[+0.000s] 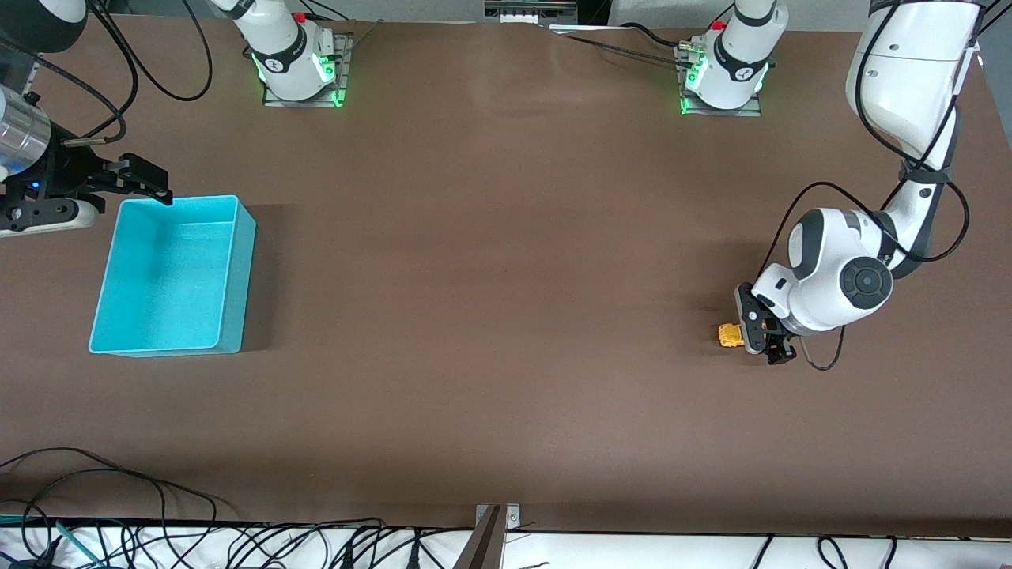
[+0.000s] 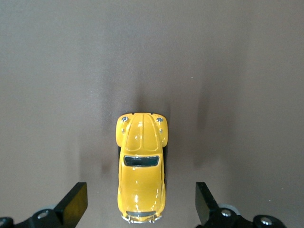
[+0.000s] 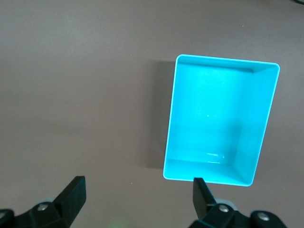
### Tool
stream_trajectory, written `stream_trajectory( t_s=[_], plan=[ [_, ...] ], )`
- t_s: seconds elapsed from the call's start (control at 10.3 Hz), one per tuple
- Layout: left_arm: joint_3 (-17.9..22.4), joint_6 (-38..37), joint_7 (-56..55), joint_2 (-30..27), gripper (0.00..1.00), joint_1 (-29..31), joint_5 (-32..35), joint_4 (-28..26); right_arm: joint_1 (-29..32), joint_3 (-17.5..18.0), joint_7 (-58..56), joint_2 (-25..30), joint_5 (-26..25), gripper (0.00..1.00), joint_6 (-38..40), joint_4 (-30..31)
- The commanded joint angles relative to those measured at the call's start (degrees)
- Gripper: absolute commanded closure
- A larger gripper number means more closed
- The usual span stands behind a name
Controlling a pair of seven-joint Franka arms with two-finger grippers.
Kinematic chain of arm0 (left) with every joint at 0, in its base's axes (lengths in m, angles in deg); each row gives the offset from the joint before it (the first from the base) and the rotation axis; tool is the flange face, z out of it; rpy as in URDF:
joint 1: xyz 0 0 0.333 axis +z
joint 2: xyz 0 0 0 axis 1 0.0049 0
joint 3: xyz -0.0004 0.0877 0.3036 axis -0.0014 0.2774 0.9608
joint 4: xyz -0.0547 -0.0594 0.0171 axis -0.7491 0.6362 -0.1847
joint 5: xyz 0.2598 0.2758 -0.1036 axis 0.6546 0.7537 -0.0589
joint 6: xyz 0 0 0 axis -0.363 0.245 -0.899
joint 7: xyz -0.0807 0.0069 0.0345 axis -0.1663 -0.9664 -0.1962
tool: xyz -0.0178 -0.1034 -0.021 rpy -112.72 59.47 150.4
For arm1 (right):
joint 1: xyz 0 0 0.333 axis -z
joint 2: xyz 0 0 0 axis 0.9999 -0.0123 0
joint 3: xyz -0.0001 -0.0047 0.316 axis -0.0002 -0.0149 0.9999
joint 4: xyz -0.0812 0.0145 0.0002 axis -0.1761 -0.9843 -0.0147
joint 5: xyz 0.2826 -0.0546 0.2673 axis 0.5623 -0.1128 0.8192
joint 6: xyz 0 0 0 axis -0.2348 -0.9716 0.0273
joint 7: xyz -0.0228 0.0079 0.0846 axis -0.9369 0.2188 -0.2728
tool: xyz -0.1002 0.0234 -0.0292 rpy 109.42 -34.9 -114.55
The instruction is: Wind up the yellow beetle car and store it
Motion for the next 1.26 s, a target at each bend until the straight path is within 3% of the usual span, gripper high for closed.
stream_trajectory(
  t_s=[0.0,0.1,0.19,0.29,0.39,0.58,0.78,1.16],
  plan=[
    [-0.22,2.34,1.86,1.2,0.16,0.48,0.99,-0.11,0.38,0.18,-1.21,0.85,-0.23,0.0,-0.11,0.76],
    [-0.13,2.43,1.86,1.29,0.56,0.31,0.73,-0.11,0.38,0.18,-1.21,0.94,-0.05,0.0,0.07,0.76],
    [-0.22,2.43,1.86,1.12,0.83,0.13,0.72,-0.11,0.38,0.18,-1.21,0.94,0.03,0.0,0.16,0.76],
    [-0.22,2.43,1.95,1.2,0.95,0.13,0.72,-0.11,0.38,0.18,-1.21,1.03,0.03,0.0,0.16,0.76],
    [-0.22,2.35,1.95,1.2,0.99,0.13,0.72,-0.11,0.38,0.18,-1.21,1.12,0.03,0.0,0.16,0.76],
    [-0.22,2.17,2.65,1.29,0.99,-0.22,0.81,-0.11,0.38,0.18,-1.29,1.38,0.03,0.0,0.51,0.67],
    [-0.22,2.17,11.83,1.47,0.98,-0.31,0.72,0.16,0.38,0.18,-1.29,1.55,0.03,0.0,0.86,0.67],
    [-0.22,2.26,12.5,2.7,0.97,0.48,-2.43,0.16,0.38,0.18,-1.29,1.91,0.21,0.0,1.56,0.59]
  ],
)
